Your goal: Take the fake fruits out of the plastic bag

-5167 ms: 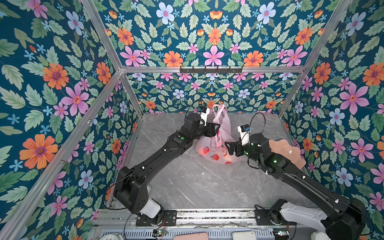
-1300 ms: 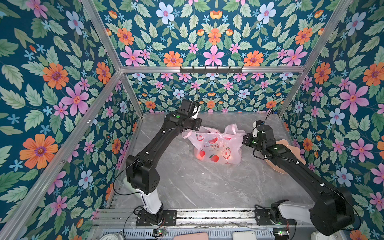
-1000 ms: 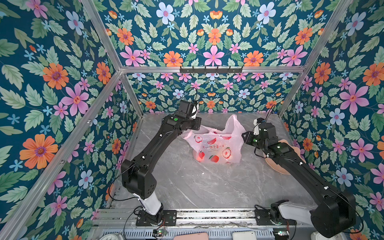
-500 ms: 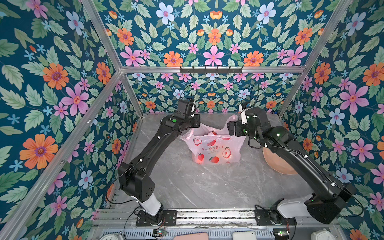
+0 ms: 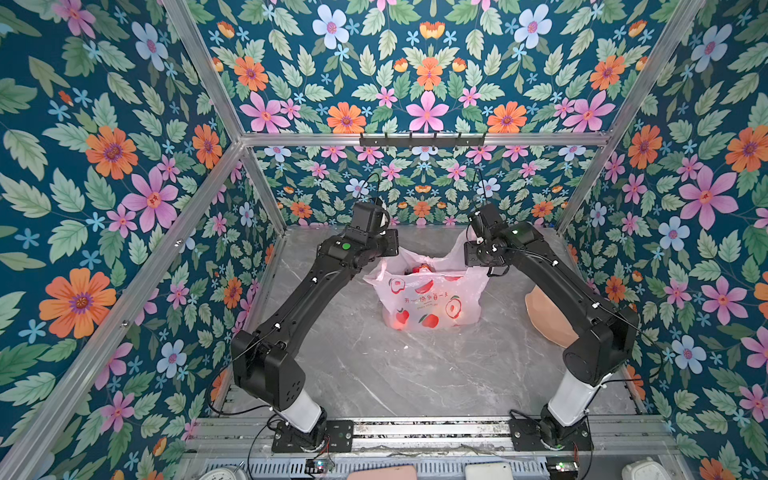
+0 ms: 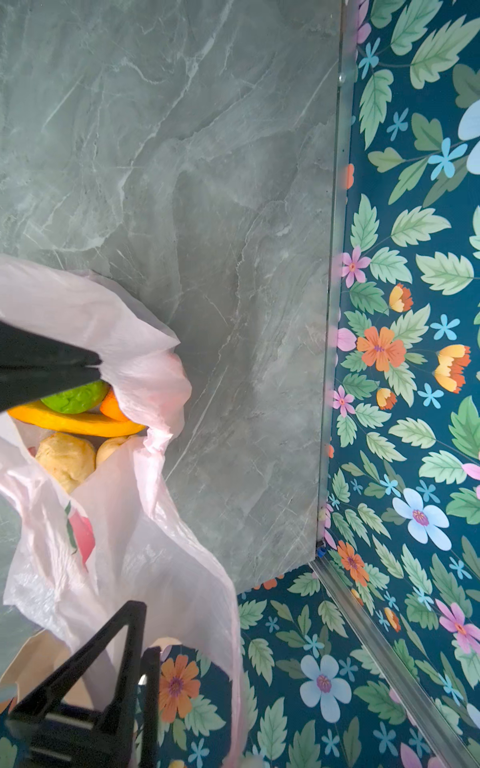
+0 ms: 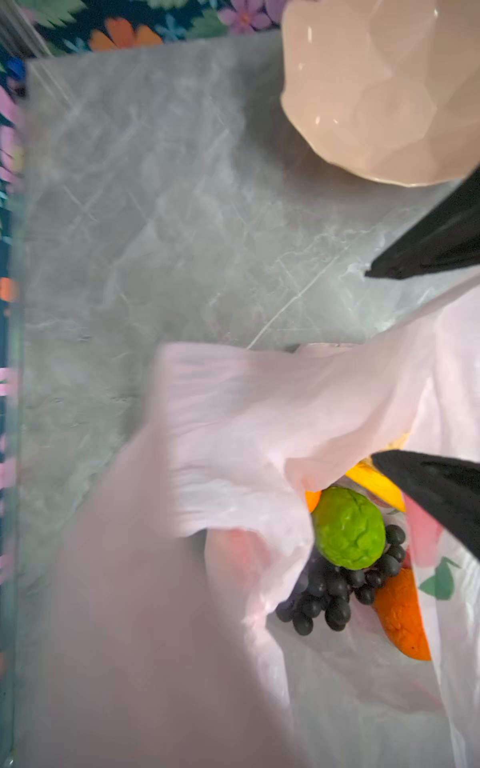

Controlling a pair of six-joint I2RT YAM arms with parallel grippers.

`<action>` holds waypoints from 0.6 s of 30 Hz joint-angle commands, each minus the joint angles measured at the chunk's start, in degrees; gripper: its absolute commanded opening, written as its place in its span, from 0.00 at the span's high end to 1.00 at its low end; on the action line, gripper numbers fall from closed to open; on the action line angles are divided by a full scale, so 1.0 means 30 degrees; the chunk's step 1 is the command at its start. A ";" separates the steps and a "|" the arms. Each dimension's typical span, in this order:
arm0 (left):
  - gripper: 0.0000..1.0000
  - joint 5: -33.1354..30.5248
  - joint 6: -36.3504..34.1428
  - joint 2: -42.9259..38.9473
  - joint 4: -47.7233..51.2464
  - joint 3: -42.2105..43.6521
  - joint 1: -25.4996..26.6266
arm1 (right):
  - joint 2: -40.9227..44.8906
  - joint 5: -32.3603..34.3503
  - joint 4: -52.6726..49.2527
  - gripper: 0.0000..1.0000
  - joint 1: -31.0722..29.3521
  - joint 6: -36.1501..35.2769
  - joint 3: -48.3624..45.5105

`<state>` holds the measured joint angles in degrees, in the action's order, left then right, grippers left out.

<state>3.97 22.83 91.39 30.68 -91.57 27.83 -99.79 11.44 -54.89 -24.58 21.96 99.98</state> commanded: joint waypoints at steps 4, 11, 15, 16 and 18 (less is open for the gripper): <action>1.00 -0.0389 0.1263 -0.0267 -0.1757 0.1368 -0.1069 | 0.2917 -0.6026 0.4116 0.71 0.2317 0.3253 -0.5434; 1.00 0.1503 0.3890 -0.0043 -0.4203 0.3995 -0.3280 | 0.5607 -0.8899 0.9024 1.00 0.3043 0.5617 -1.0601; 1.00 0.2627 0.5363 0.0338 -0.5512 0.5813 -0.4485 | 0.6876 -0.8844 1.1171 1.00 0.3037 0.7149 -1.3259; 1.00 0.2618 0.5347 0.0475 -0.5444 0.5932 -0.4508 | 0.7101 -0.8796 1.1559 1.00 0.3058 0.7409 -1.3782; 1.00 0.3293 0.5093 0.0616 -0.5390 0.6285 -0.4532 | 0.7533 -0.8920 1.2353 1.00 0.3040 0.7821 -1.4798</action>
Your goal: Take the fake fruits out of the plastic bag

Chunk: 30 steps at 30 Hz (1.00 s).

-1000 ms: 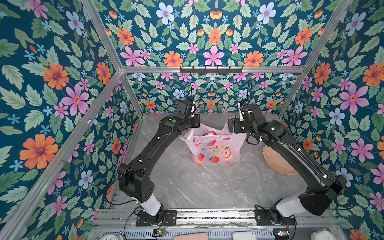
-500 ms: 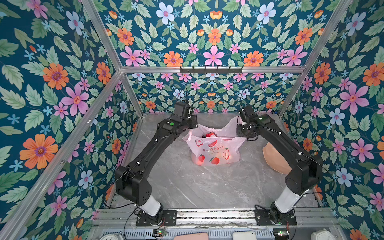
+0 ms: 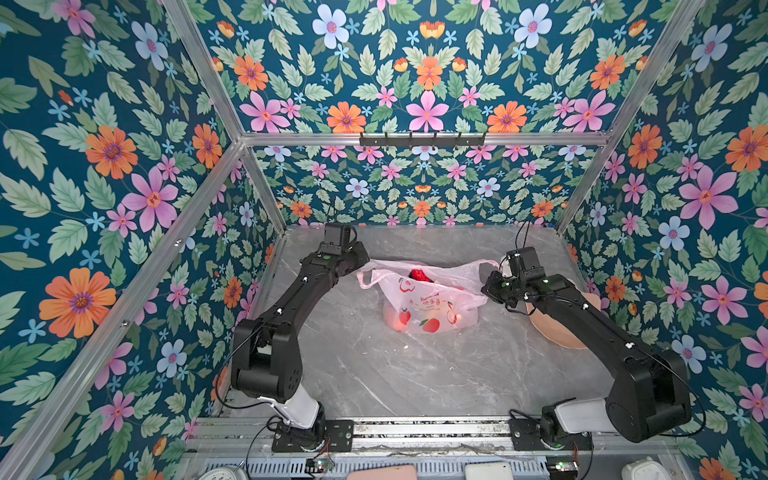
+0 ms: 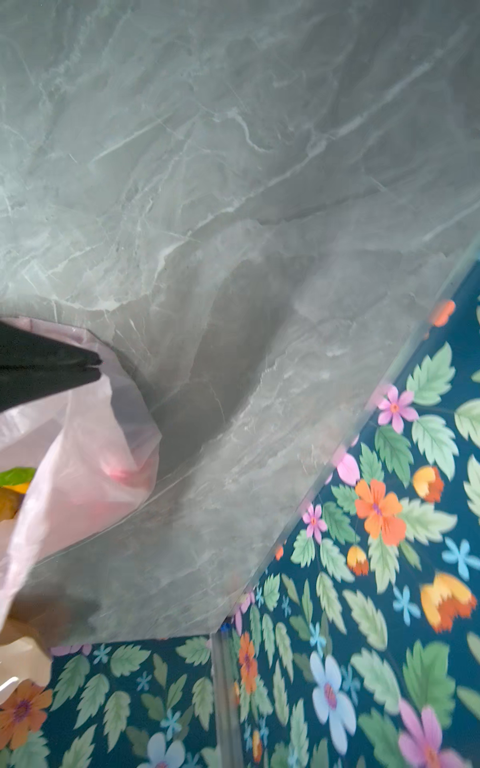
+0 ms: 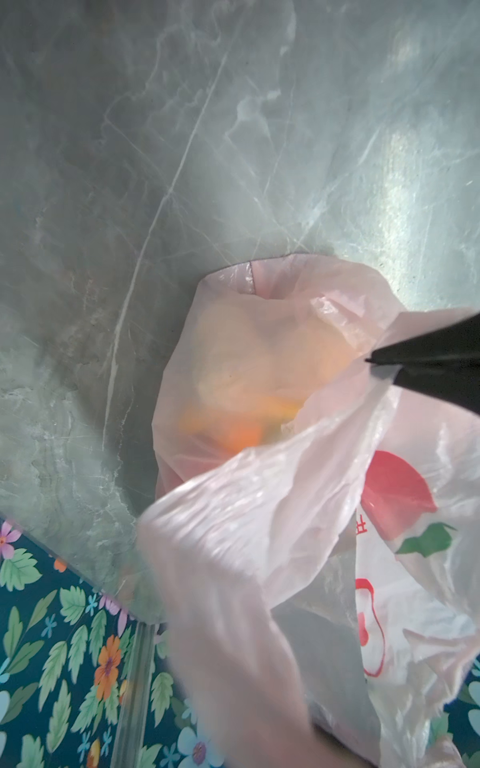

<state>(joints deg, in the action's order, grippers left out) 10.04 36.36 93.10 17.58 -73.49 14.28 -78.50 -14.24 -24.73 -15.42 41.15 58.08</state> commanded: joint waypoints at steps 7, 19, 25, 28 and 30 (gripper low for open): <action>0.58 0.0415 -0.1404 -0.1791 0.0910 0.0608 0.0077 | 0.1917 -0.0259 0.3966 1.00 -0.0632 0.0821 -0.2205; 0.24 -0.8637 -0.3615 -0.2850 0.8965 -0.6818 0.2760 | 0.2876 0.2203 0.3299 1.00 -0.2554 -0.1459 -0.1672; 0.24 -1.1060 -0.2899 -0.0177 0.9951 -1.1028 0.7503 | 0.3414 0.2780 0.3298 1.00 -0.2975 -0.2053 -0.1816; 0.25 -1.0015 -0.1938 0.1549 0.9526 -1.1409 0.7919 | 0.3705 0.2973 0.3343 1.00 -0.2968 -0.2114 -0.2009; 0.25 -0.9409 -0.1337 0.2425 0.9135 -1.0950 0.7943 | 0.3891 0.3073 0.3410 1.00 -0.2989 -0.2171 -0.2129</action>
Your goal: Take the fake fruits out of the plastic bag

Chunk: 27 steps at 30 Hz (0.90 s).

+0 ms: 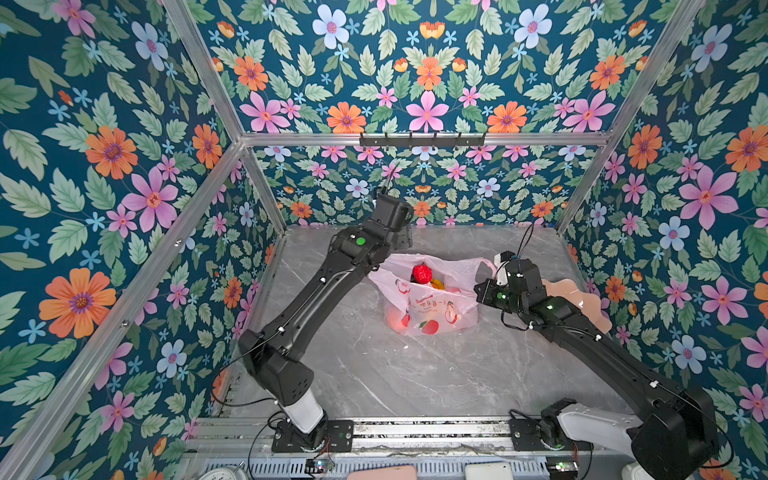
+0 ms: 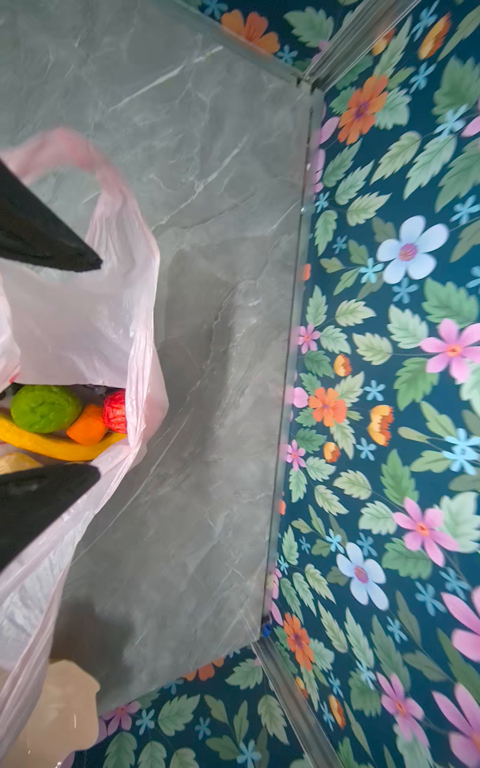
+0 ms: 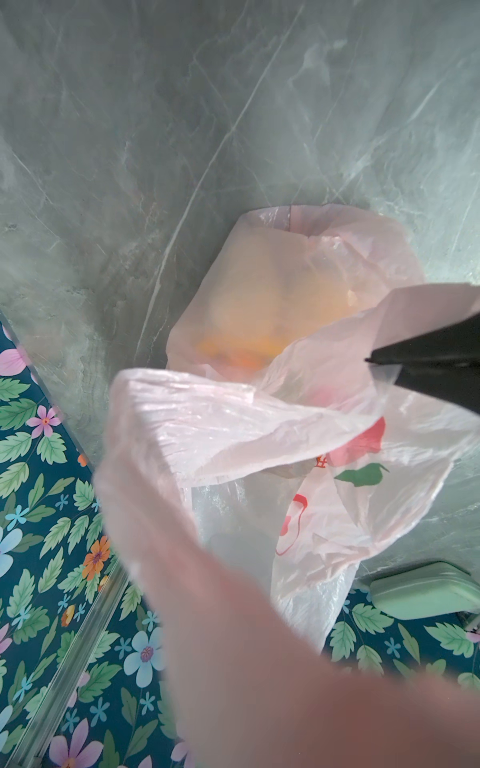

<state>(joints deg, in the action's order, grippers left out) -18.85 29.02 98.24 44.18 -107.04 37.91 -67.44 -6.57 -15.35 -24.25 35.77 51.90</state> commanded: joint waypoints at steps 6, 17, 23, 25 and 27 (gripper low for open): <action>0.17 -0.1135 0.2707 0.1992 0.0619 0.2520 0.0028 | 0.0763 0.0881 0.0314 1.00 -0.0081 -0.0698 -0.0411; 0.11 0.1367 0.4259 0.0913 -0.2184 0.7575 -0.0625 | 0.0596 0.1688 0.0254 1.00 -0.0086 -0.0936 -0.0482; 0.27 0.4761 0.4247 0.1434 -0.4236 0.8464 -0.1275 | 0.0551 0.1982 0.0234 1.00 -0.0083 -0.0849 -0.0443; 0.45 0.5617 0.4058 0.1459 -0.4830 0.8715 -0.1573 | 0.0544 0.2412 -0.0130 1.00 -0.0046 -0.0381 -0.0343; 0.68 0.6620 0.3919 0.1128 -0.5938 0.9425 -0.2137 | 0.0513 0.2393 -0.0272 1.00 0.0203 -0.0221 -0.0302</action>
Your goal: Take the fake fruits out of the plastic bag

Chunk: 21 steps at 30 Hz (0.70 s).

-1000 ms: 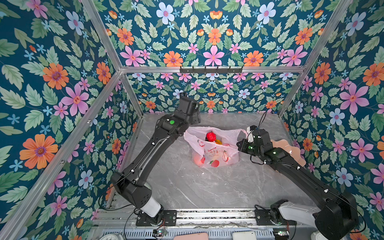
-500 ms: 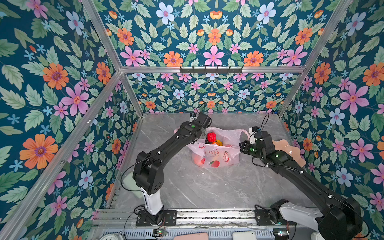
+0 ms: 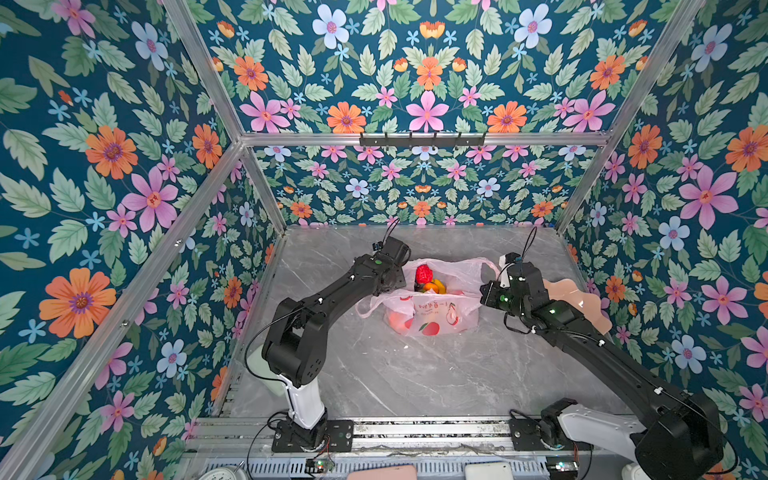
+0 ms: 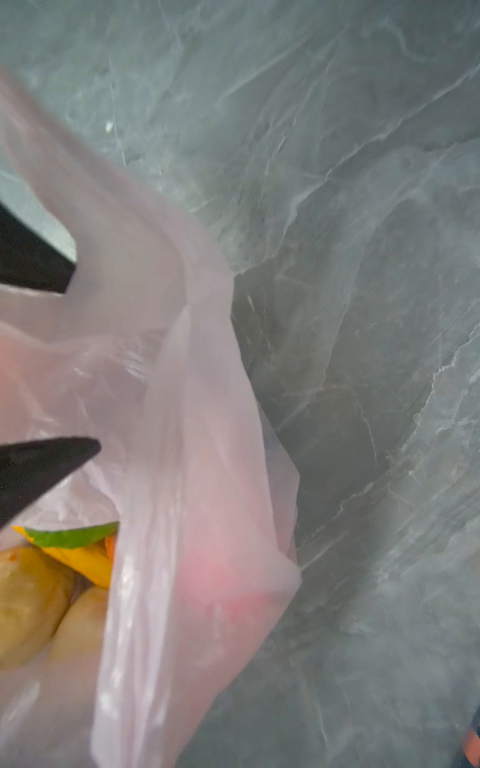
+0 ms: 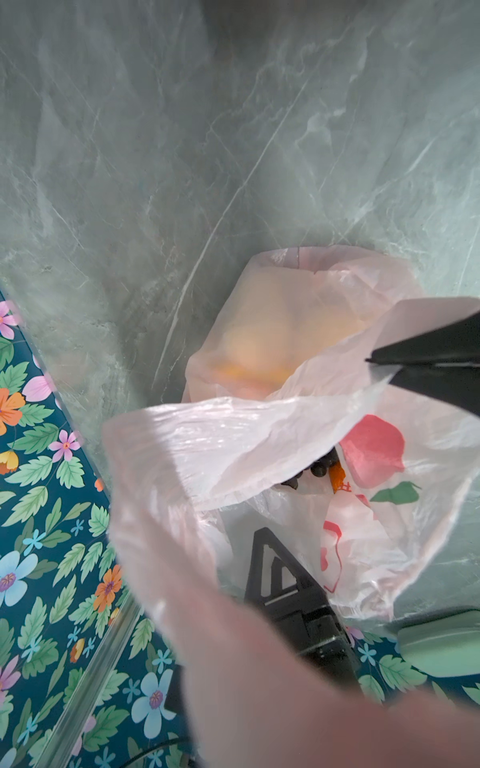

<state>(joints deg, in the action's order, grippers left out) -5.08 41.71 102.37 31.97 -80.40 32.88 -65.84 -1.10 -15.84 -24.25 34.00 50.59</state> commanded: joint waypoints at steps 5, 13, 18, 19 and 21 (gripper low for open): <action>1.00 0.4664 -0.0217 -0.2276 -0.5563 0.3499 -0.3028 | -0.0378 -0.4138 0.2035 1.00 0.3592 0.2099 -0.0830; 1.00 0.7509 -0.0311 -0.4762 -1.1007 0.5917 -0.4559 | -0.1825 -0.8068 0.5065 1.00 0.5094 0.3749 -0.1348; 1.00 0.7327 -0.1311 -0.4912 -1.0978 0.5955 -0.3700 | -0.1516 -0.6731 0.2594 0.84 0.4994 0.2407 -0.0296; 1.00 0.7241 -0.1484 -0.4947 -1.0935 0.5978 -0.3573 | -0.1382 -0.6189 0.1613 0.75 0.4976 0.1886 0.0113; 1.00 0.6975 -0.1833 -0.5040 -1.0764 0.5908 -0.3327 | -0.1098 -0.4903 -0.0371 0.54 0.4934 0.0954 0.0975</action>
<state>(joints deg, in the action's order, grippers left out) 16.29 38.72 87.72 1.17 -62.41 22.37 -70.11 -20.62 -9.54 -9.26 41.45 51.09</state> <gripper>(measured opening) 0.059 0.399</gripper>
